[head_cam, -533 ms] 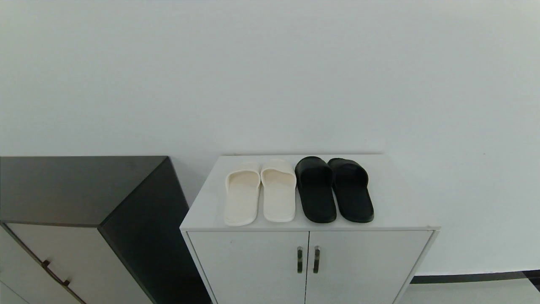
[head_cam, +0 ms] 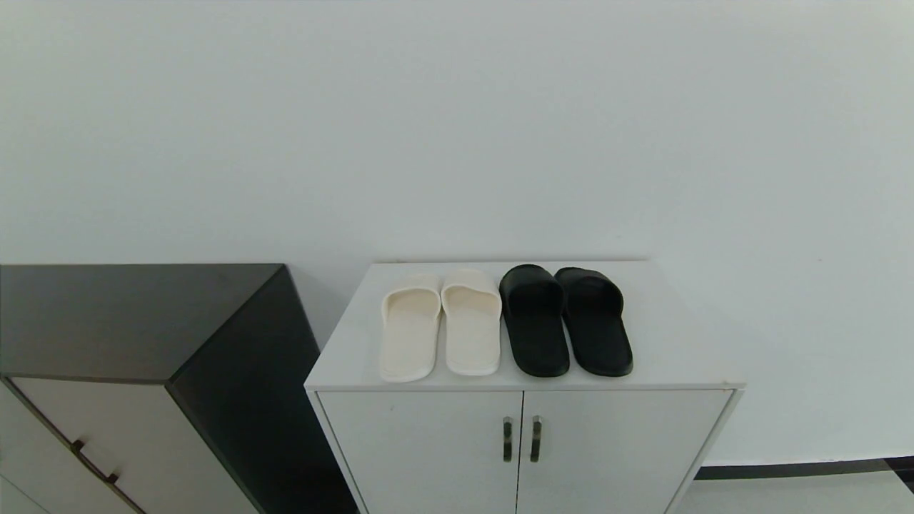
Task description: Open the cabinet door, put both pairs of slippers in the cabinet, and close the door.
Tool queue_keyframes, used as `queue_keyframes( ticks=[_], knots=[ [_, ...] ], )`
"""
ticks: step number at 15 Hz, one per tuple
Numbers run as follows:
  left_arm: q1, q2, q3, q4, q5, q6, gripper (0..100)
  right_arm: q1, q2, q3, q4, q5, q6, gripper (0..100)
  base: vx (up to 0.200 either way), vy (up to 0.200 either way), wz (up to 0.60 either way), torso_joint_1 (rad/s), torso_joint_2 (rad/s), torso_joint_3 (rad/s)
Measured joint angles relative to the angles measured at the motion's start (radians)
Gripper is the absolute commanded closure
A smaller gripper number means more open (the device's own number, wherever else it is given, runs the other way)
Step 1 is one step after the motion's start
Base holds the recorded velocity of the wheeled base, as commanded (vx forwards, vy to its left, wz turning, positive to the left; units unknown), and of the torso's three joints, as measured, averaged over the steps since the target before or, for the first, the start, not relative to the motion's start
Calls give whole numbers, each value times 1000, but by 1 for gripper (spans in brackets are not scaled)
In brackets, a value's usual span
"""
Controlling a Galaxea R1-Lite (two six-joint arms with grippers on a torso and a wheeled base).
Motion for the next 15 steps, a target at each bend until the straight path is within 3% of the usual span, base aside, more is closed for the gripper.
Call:
queue_keyframes(
  ticks=[2,4,7,9,12,15],
  knots=[
    [0,0,0,0,4,-9,100,0,0,-3,-11,-3,10,0,0,0,0,0,0,0],
    [0,0,0,0,6,-15,100,7,14,-86,-25,0,53,0,0,0,0,0,0,0],
    [0,0,0,0,3,-11,100,29,144,-285,64,117,86,0,0,0,0,0,0,0],
    [0,0,0,0,4,-10,100,47,276,-328,60,167,92,0,0,0,0,0,0,0],
    [0,0,0,0,4,-10,100,127,539,-342,-91,176,100,0,0,0,0,0,0,0],
    [0,0,0,0,2,-10,100,319,809,-354,-295,57,166,0,0,0,0,0,0,0]
  ],
)
